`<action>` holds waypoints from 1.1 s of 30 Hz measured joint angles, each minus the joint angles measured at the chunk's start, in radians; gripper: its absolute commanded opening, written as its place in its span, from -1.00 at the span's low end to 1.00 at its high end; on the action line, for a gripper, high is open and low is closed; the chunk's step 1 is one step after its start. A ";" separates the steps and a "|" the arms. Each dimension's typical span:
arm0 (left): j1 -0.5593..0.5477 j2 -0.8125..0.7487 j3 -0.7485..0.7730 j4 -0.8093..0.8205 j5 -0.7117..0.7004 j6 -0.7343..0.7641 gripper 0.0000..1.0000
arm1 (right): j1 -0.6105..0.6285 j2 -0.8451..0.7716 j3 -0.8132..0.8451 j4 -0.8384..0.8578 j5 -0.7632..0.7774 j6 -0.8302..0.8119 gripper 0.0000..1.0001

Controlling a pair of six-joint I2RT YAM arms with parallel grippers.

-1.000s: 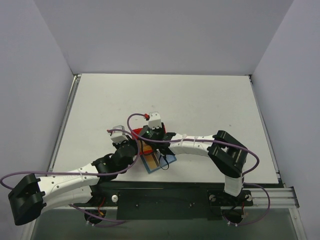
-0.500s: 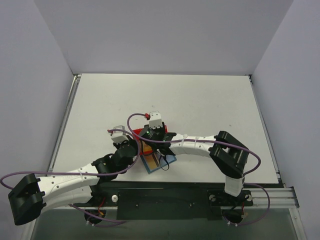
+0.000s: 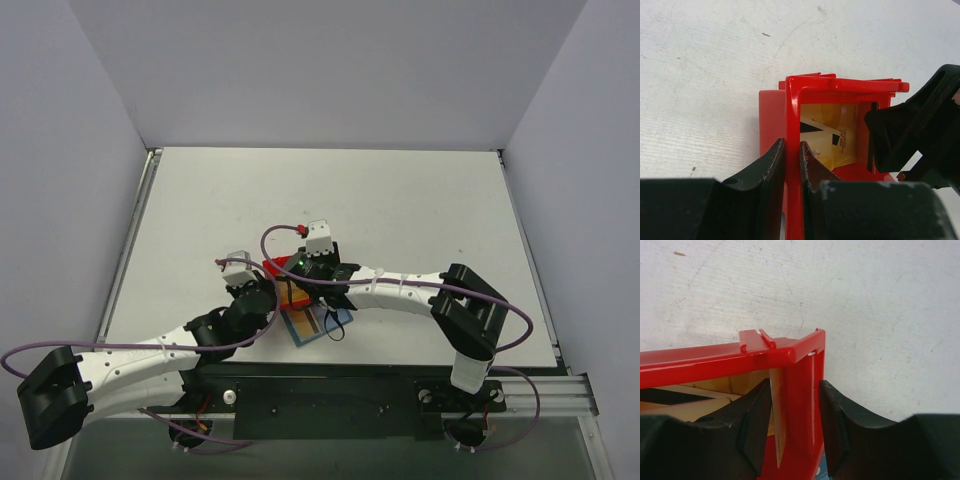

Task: Put the credit cards into the card holder
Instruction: Pick up the credit card from the storage box.

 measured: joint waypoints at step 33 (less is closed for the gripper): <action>0.001 0.011 0.000 0.000 -0.033 -0.003 -1.00 | -0.027 -0.026 -0.047 0.021 -0.088 -0.043 -1.00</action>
